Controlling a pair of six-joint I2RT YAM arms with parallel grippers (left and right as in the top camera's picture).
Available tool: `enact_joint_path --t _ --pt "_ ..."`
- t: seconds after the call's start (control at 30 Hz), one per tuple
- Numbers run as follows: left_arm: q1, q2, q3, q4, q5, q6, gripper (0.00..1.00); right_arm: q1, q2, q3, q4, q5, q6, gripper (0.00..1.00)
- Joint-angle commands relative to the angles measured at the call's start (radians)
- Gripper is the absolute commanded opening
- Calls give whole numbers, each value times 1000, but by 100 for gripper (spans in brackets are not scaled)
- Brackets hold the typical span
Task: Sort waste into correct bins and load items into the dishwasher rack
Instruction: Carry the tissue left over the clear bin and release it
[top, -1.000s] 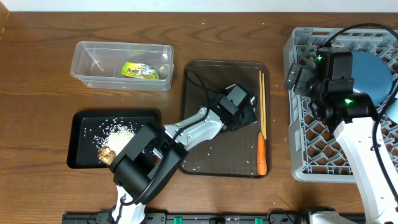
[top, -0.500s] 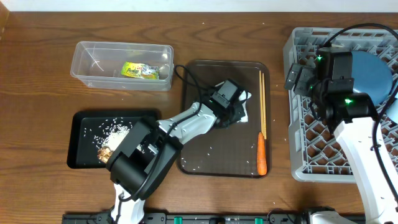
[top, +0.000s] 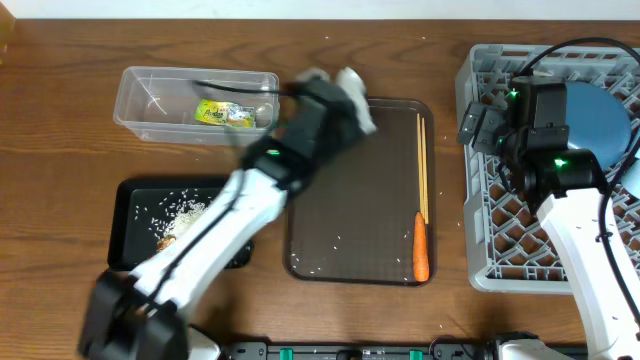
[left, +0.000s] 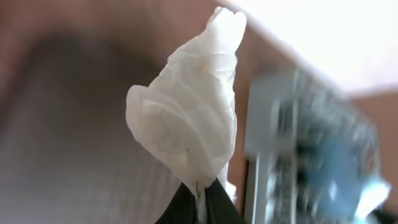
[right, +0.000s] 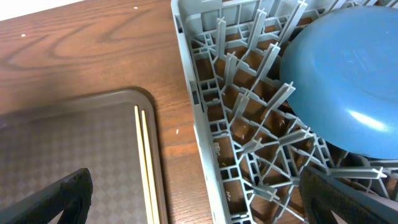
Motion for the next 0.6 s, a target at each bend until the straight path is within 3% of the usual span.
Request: enact_joint_path --t 0.0,0.13,0.57 --pt "82 -67 -6 -6 -212 22 6 -1 -6 3 -1 17 2 99" --pt "183 -85 -6 -5 -291 14 6 -1 -6 3 -1 17 2 99" --pt "480 24 -6 14 -304 -11 6 -1 -6 3 -1 17 2 99"
